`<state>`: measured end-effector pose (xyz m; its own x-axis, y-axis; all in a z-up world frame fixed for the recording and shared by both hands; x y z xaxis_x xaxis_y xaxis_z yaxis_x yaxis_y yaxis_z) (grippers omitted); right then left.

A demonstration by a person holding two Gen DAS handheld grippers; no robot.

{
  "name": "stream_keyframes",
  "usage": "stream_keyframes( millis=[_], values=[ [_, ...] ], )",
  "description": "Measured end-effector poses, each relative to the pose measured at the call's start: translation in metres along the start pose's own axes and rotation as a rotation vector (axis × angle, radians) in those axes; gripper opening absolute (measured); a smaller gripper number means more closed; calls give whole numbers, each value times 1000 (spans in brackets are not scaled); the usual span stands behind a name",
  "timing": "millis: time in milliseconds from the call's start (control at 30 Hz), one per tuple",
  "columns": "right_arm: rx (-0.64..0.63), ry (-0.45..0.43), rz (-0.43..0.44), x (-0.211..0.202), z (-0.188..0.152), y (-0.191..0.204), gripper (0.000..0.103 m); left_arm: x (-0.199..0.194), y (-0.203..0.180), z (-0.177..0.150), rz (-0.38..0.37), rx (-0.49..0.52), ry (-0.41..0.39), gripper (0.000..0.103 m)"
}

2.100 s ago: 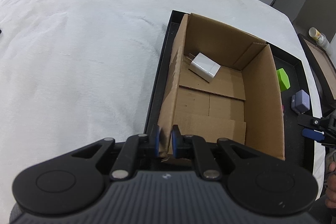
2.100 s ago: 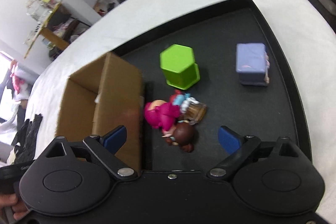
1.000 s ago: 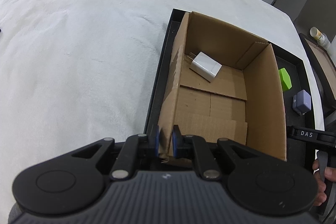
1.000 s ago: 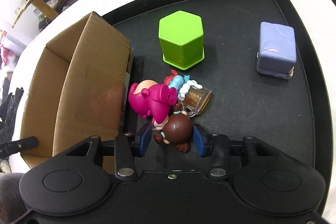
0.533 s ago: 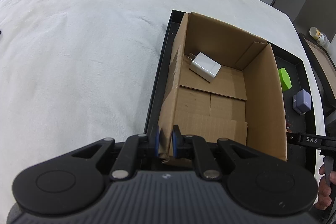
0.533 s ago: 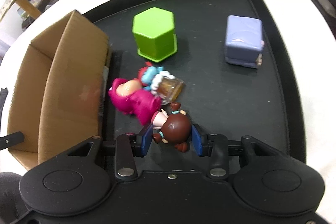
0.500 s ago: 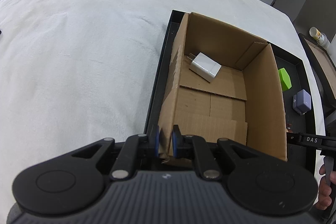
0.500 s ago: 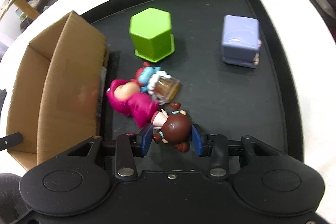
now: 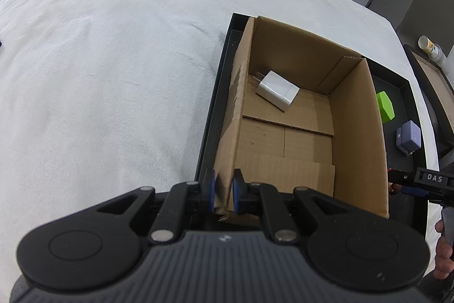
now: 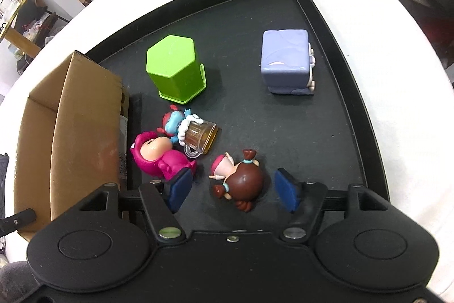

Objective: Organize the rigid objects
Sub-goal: 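Move the right gripper to the brown-haired doll and grasp it, then carry the brown-haired doll with the right gripper into the box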

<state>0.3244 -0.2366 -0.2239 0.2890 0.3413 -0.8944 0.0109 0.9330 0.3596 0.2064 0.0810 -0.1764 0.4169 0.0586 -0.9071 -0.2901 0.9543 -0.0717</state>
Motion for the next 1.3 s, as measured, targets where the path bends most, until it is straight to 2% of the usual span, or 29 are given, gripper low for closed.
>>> stream_keyframes(
  millis=[333, 367, 467, 700, 867, 1300],
  values=[
    [-148, -1, -72, 19, 0, 28, 65, 3, 0, 1, -3, 2, 7, 11],
    [-163, -6, -87, 20, -1, 30, 63, 3, -1, 1, -2, 1, 7, 11],
    [-184, -29, -113, 19, -2, 32, 43, 3, -1, 0, -2, 0, 4, 11],
    [-124, -8, -67, 11, 3, 24, 43, 2, 1, 0, -7, -4, -1, 11],
    [-143, -35, -25, -6, 4, 30, 43, 1, 1, -2, -10, -5, -14, 11],
    [-198, -98, -13, -42, -1, 53, 43, -1, 7, -4, -45, -11, -29, 12]
  ],
)
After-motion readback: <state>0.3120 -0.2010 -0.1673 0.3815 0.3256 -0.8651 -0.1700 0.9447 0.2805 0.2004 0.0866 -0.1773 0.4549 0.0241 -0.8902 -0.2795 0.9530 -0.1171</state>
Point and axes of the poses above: each gripper's, at about its wrist camera, not at the fingertips, and x roughly the way its jaws point, y to its left, z to its top, the point moved 1 cm from there along x, roughly the way its jaws point, and after that the axes turned 9 degrees about x, right-handed, at the moved point
